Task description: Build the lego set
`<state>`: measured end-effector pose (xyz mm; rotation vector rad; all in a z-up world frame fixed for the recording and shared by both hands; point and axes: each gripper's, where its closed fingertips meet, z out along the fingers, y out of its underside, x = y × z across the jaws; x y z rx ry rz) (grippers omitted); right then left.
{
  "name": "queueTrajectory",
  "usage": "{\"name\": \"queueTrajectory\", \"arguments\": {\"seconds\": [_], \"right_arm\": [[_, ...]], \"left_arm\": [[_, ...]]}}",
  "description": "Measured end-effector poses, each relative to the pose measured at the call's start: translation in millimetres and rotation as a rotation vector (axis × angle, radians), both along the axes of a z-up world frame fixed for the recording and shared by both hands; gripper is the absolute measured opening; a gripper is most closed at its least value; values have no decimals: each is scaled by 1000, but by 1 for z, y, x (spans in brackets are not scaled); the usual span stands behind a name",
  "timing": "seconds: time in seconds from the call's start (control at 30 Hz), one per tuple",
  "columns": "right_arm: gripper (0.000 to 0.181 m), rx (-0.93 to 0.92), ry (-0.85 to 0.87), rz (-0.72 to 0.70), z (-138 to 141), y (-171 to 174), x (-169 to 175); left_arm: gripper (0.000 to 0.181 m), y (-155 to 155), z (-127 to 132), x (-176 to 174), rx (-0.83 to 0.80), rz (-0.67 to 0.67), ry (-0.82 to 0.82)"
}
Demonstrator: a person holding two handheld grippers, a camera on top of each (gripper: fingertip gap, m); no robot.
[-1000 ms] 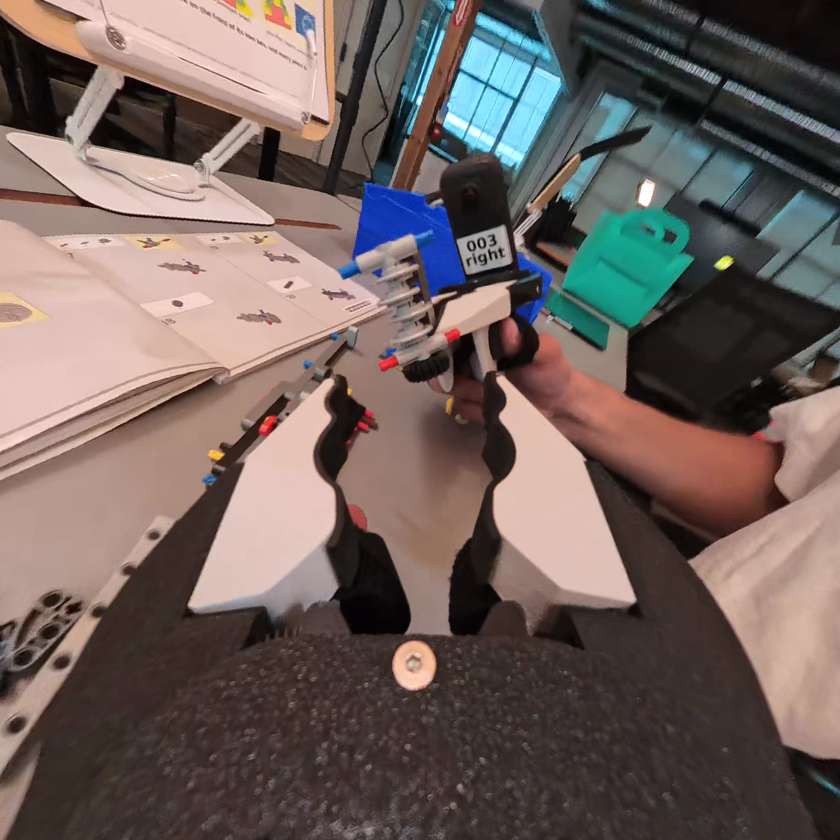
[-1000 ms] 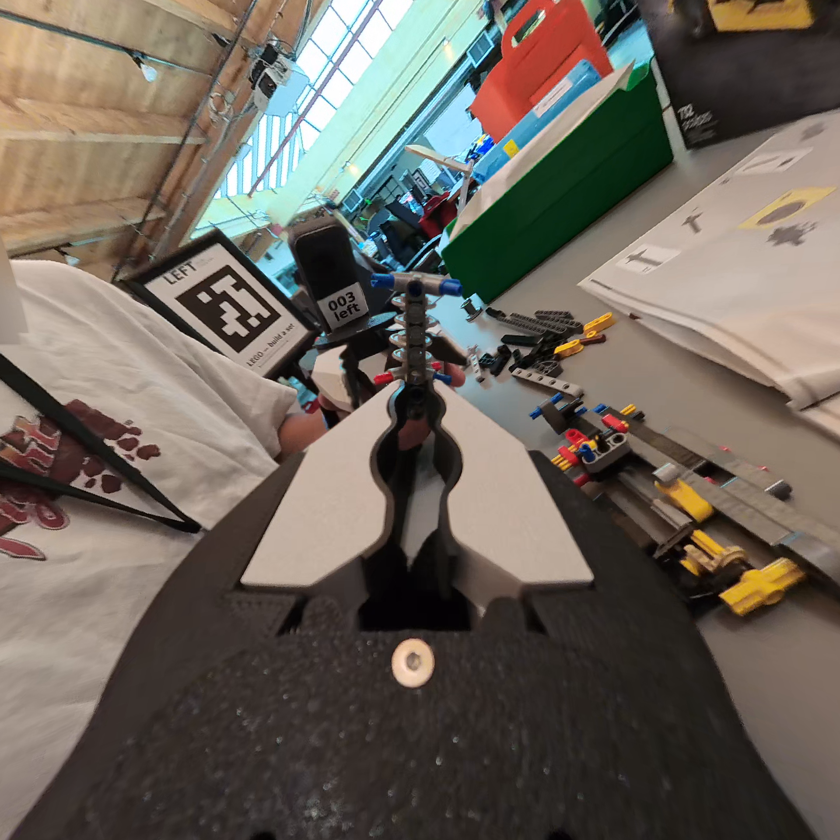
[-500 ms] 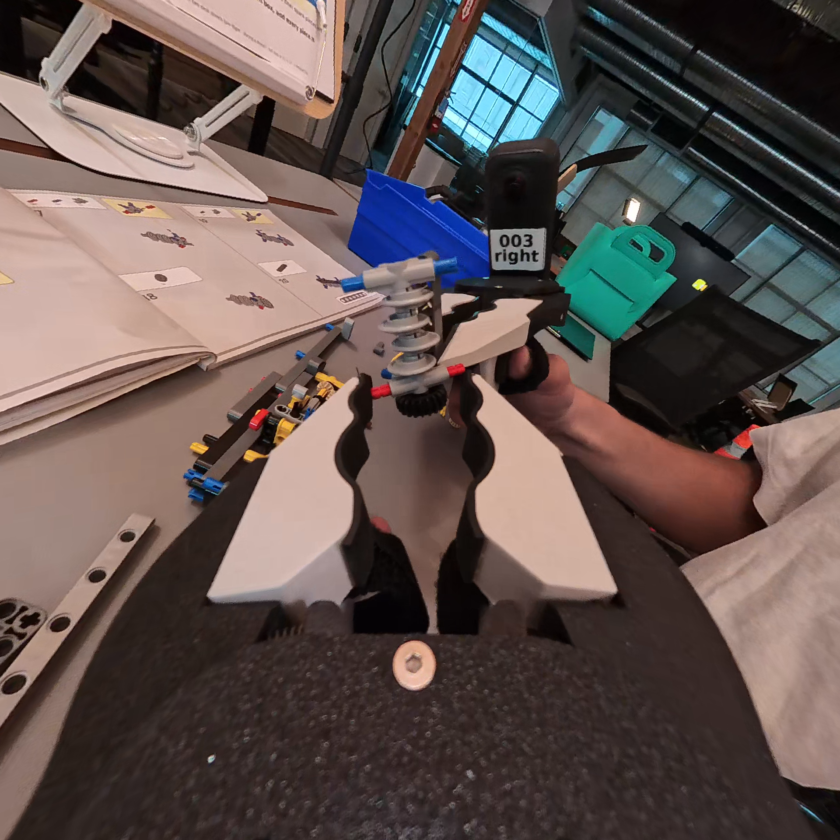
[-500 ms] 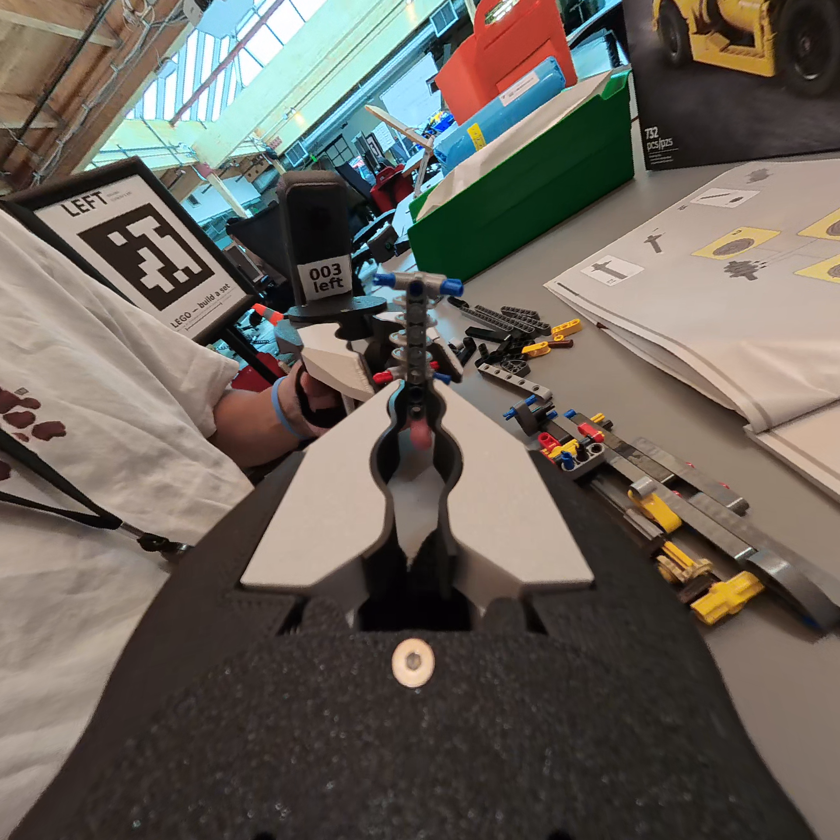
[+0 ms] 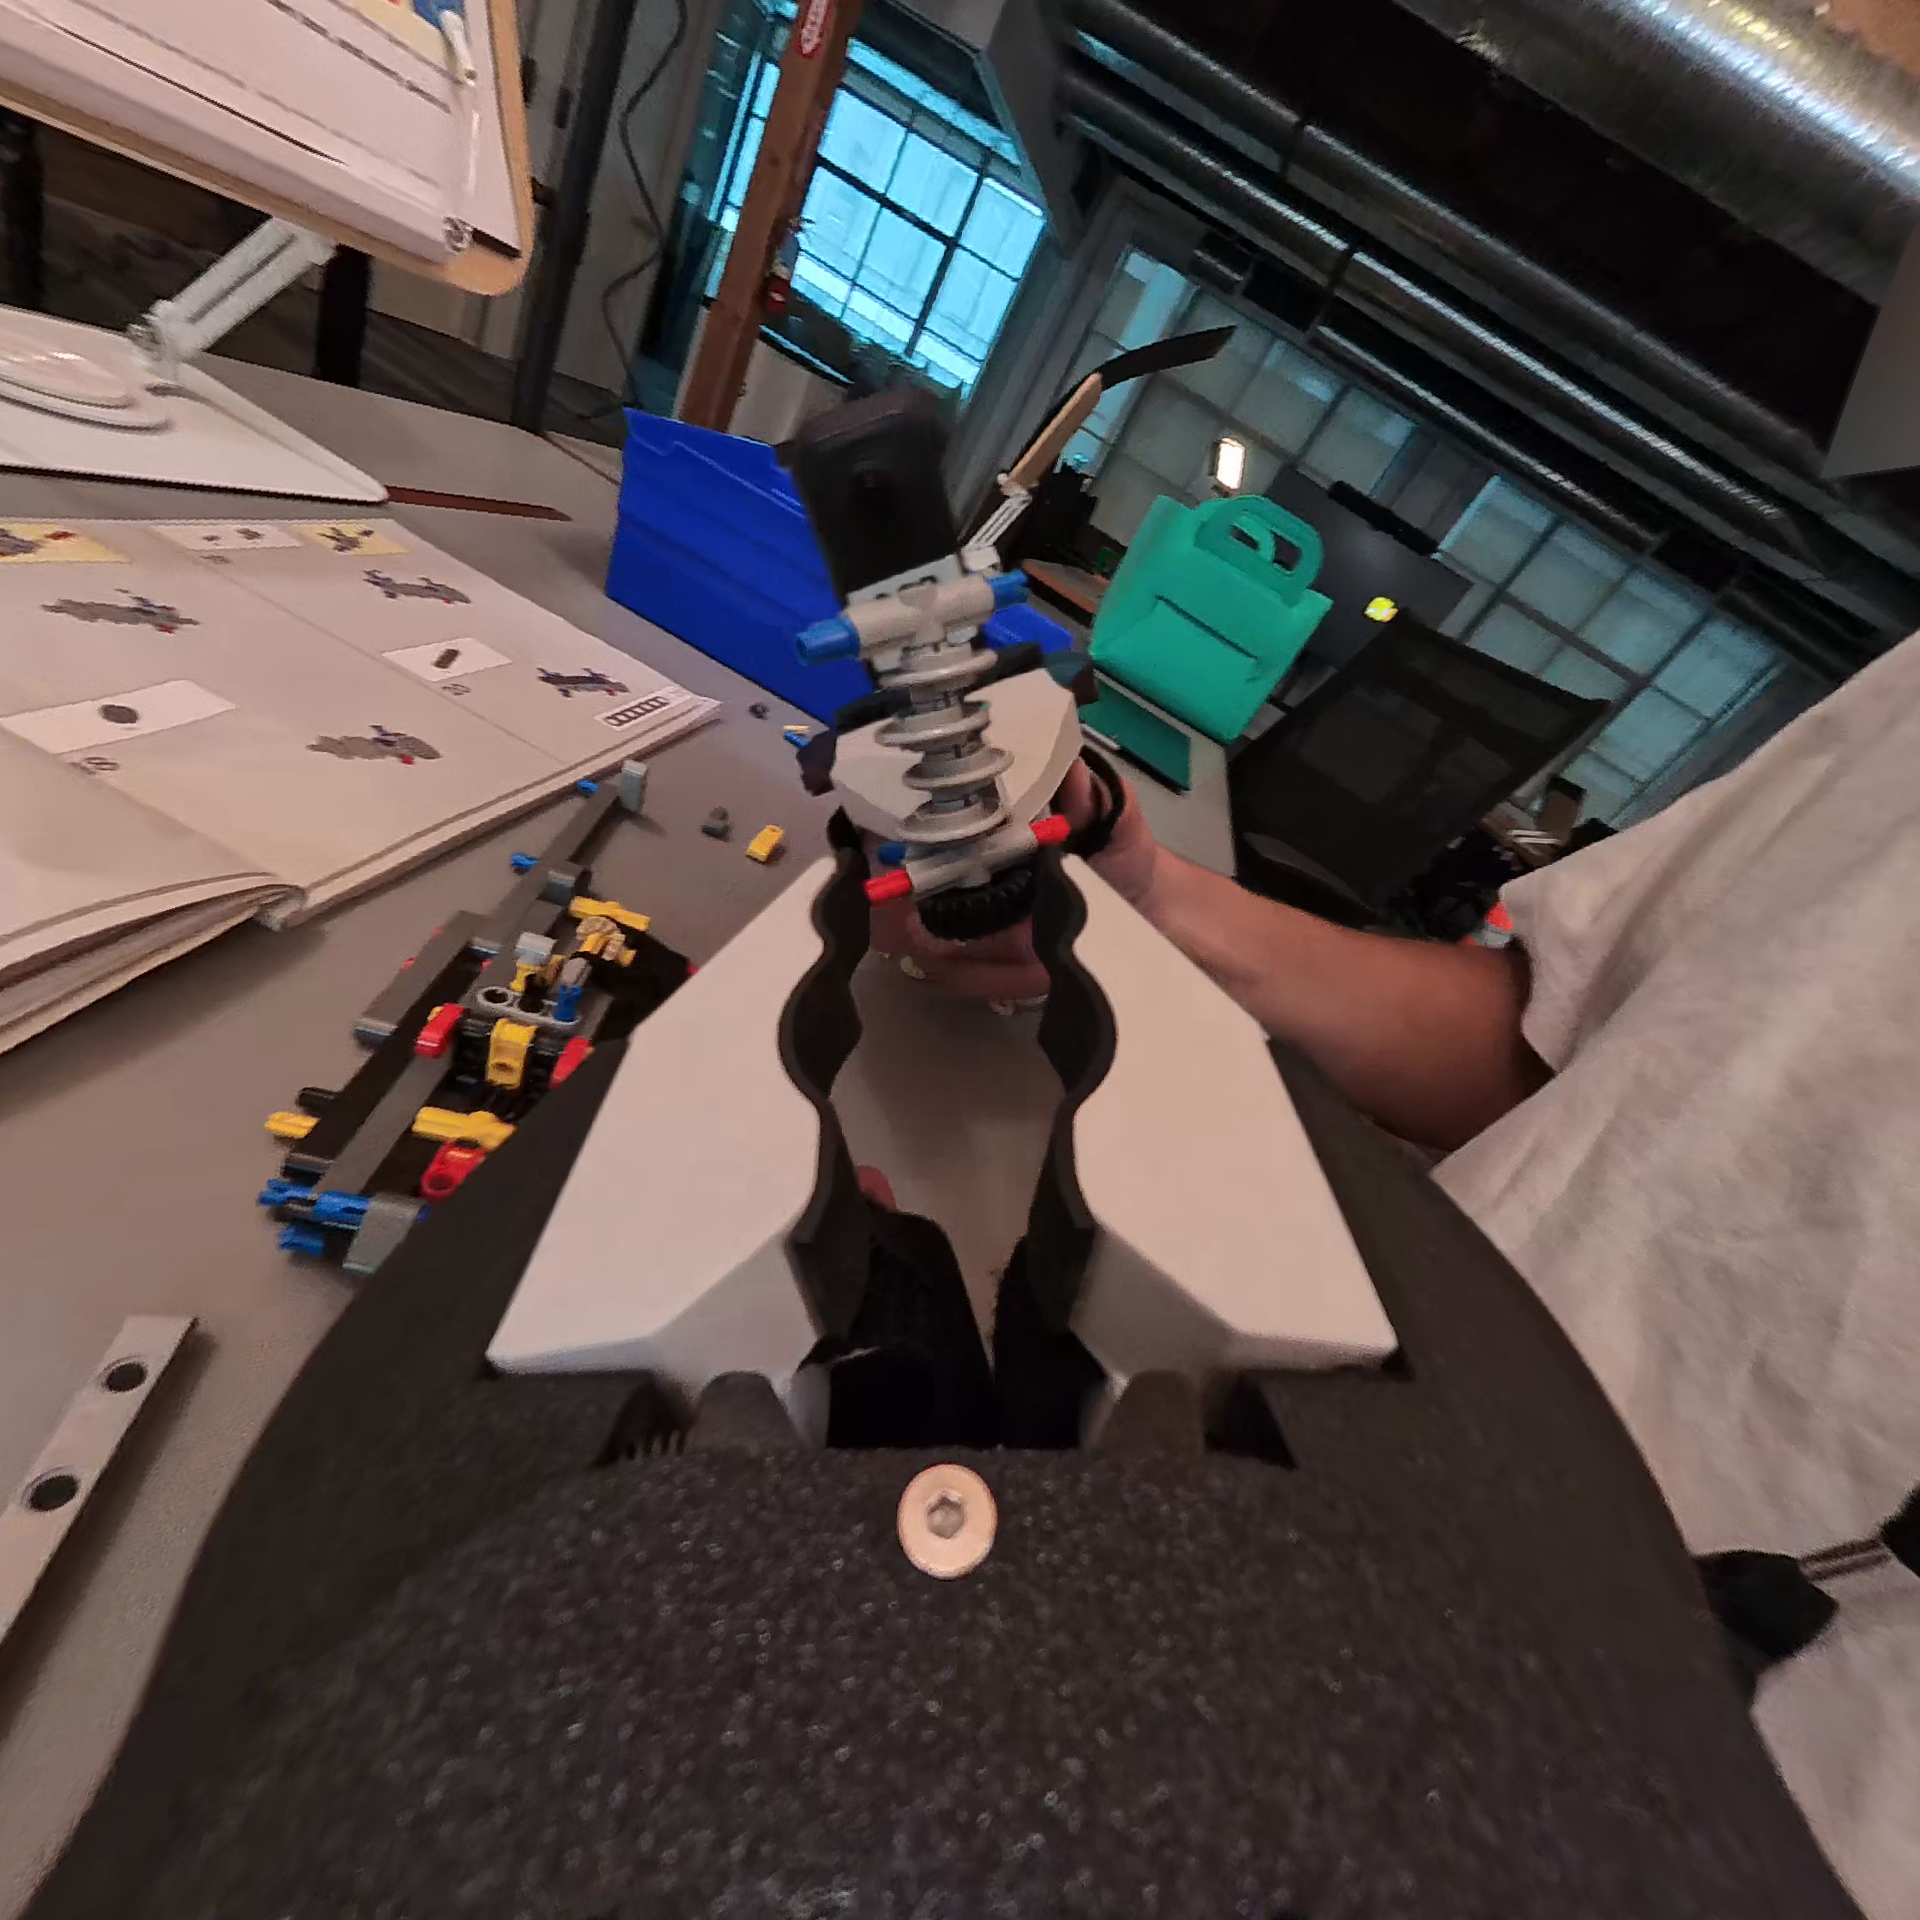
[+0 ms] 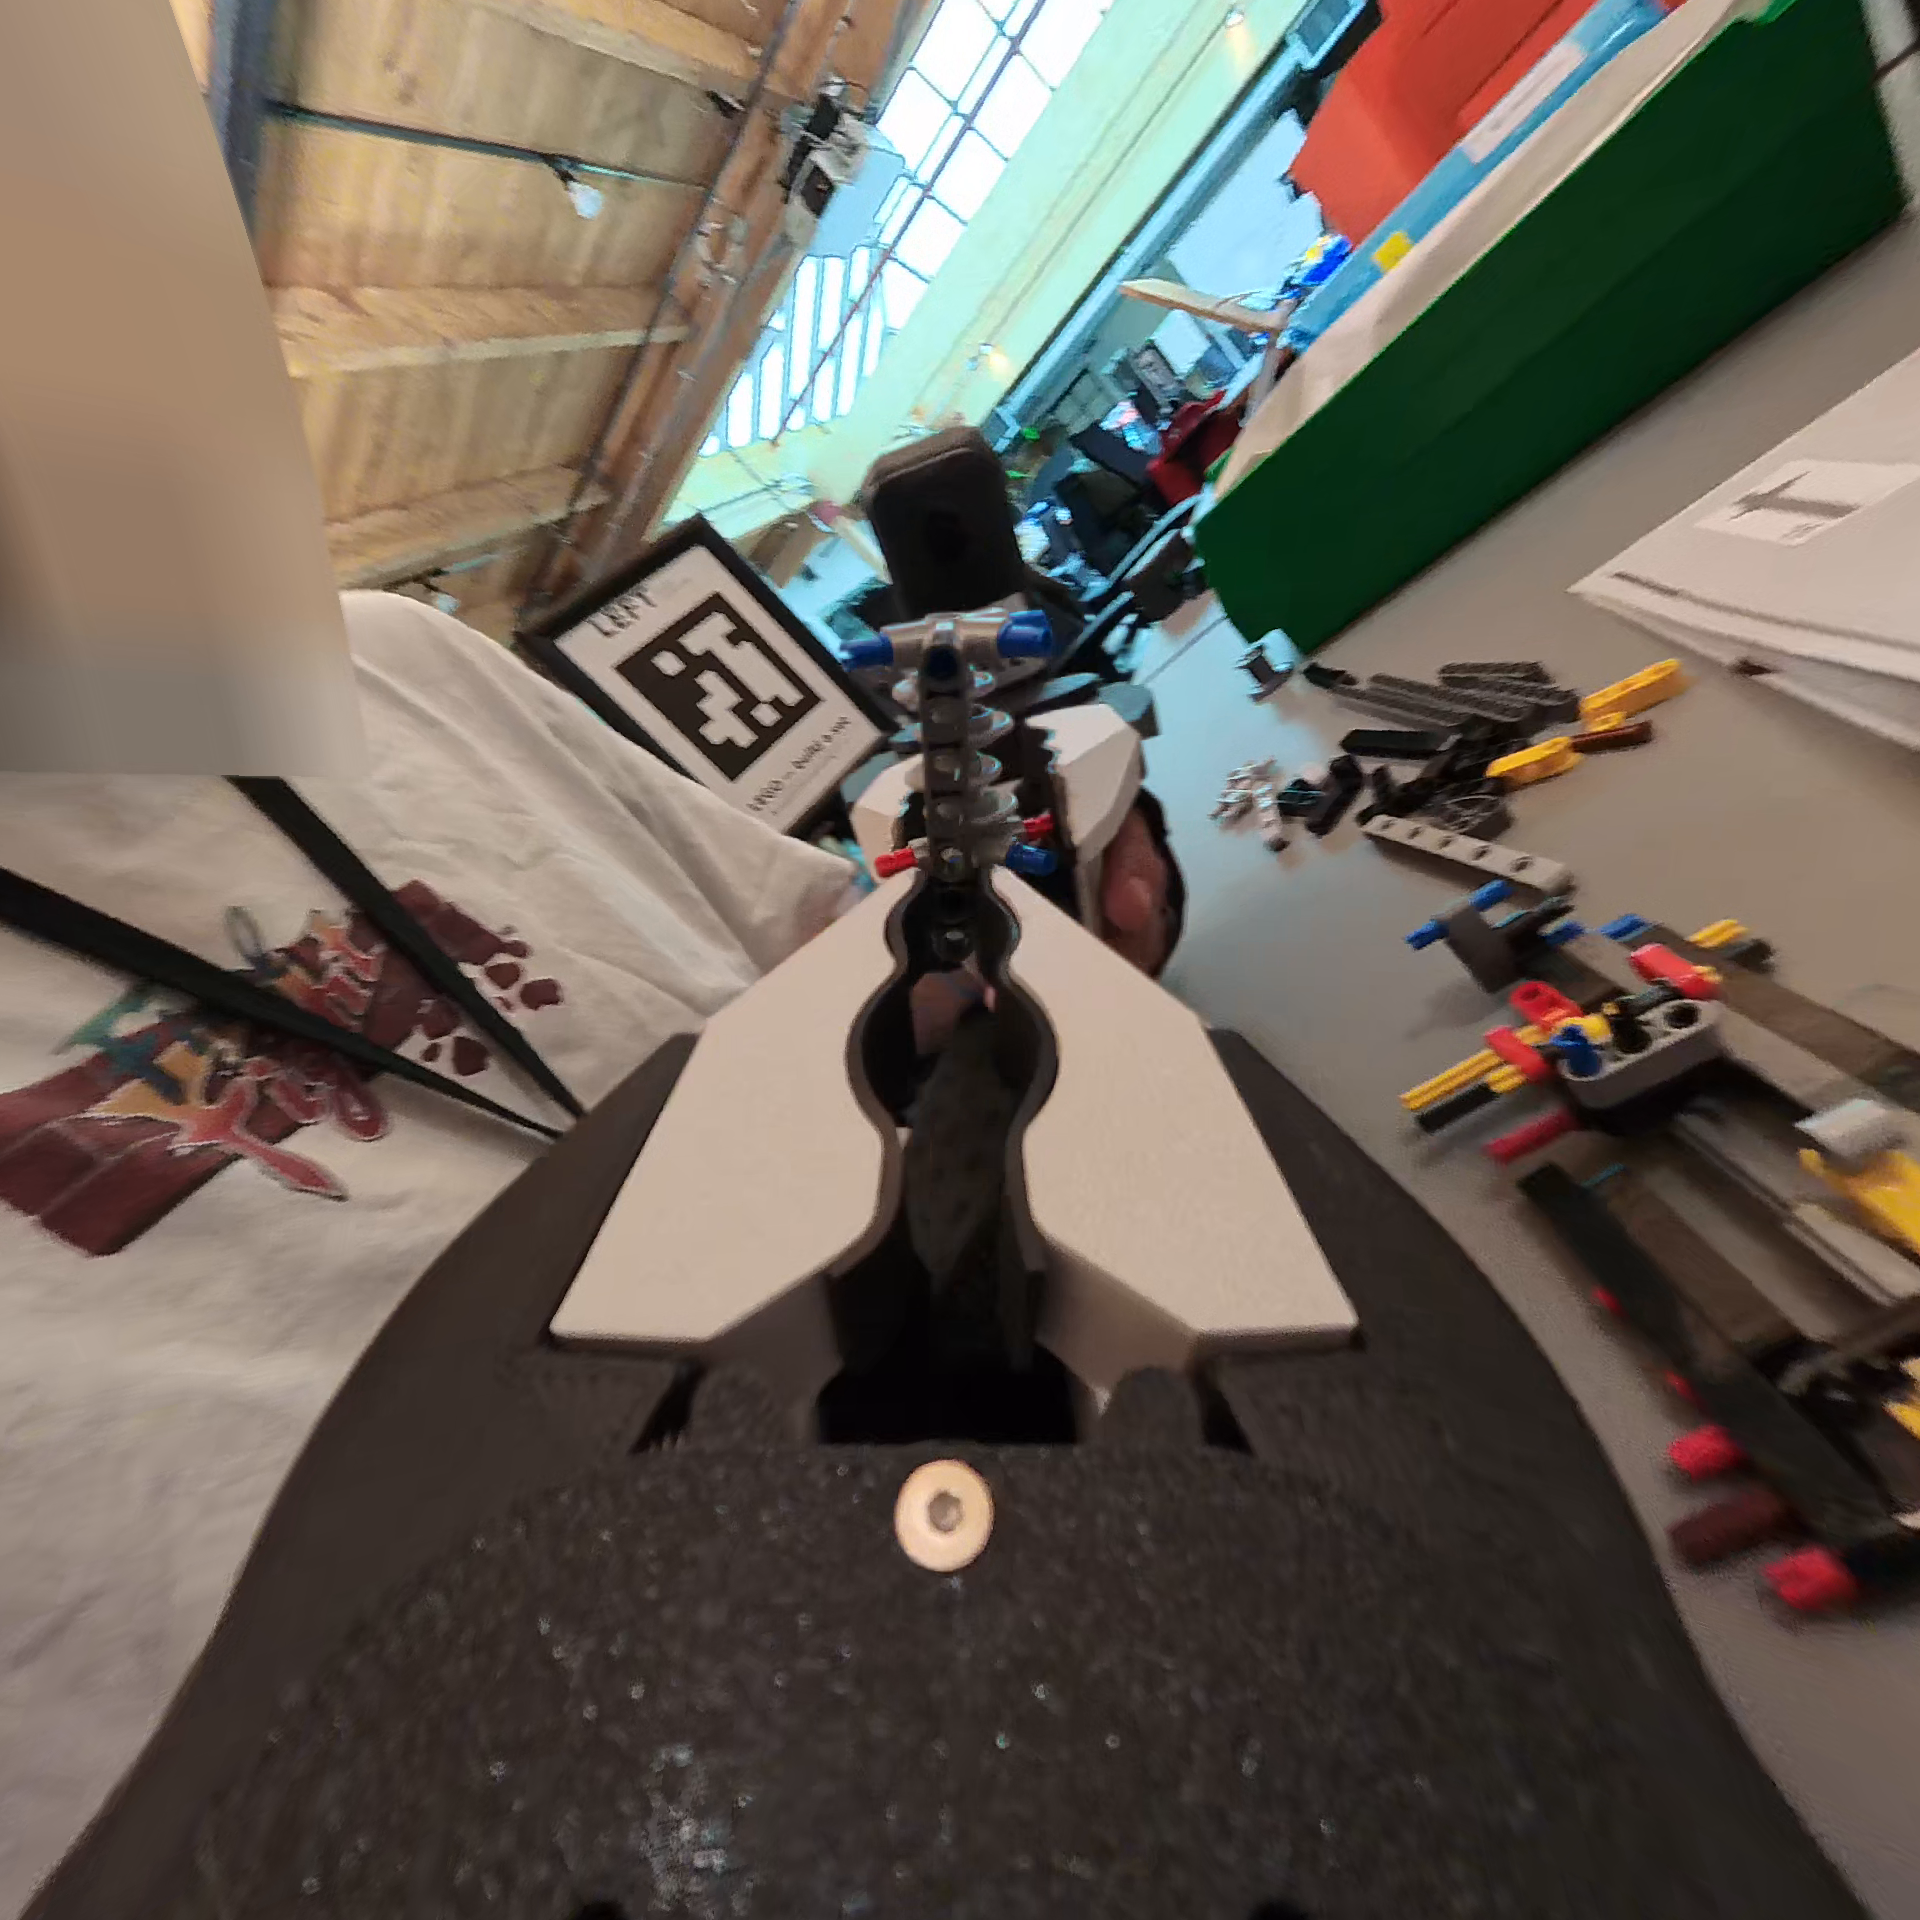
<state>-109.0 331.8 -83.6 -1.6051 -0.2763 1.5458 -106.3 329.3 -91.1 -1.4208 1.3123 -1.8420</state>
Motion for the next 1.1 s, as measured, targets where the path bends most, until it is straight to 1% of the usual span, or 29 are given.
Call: {"name": "queueTrajectory", "arguments": {"seconds": [0.07,0.1,0.33,0.57,0.67,0.73,0.8,0.87,0.97,1.03,1.07,1.1], "right_arm": [[6,-6,47,25,4,-2,-2],[6,2,45,28,5,-3,-3],[6,54,-81,-61,0,2,-1],[6,38,-62,-40,-3,0,-2],[6,57,-72,-51,-3,1,-5],[6,58,-79,-67,-1,4,-4],[6,78,-159,-87,-5,5,-2],[5,62,-120,-74,-3,5,-2],[6,51,-110,-64,-4,3,-2],[6,24,-97,-63,-6,5,1],[6,15,-122,-78,-8,7,3],[6,11,-173,-86,-13,8,4]], "left_arm": [[30,-2,3,-1,-17,-19,-17],[30,-2,4,-2,-12,-20,-22],[31,4,0,0,95,66,-13],[31,1,-4,1,111,56,3],[31,0,-3,2,141,78,-7],[31,3,-4,3,141,94,-1],[31,3,-7,4,124,84,16],[31,3,-5,4,127,85,9],[31,0,-5,3,116,60,11],[34,3,-6,2,130,75,11],[39,6,-5,1,126,89,6],[39,10,-4,-1,109,100,1]]}}
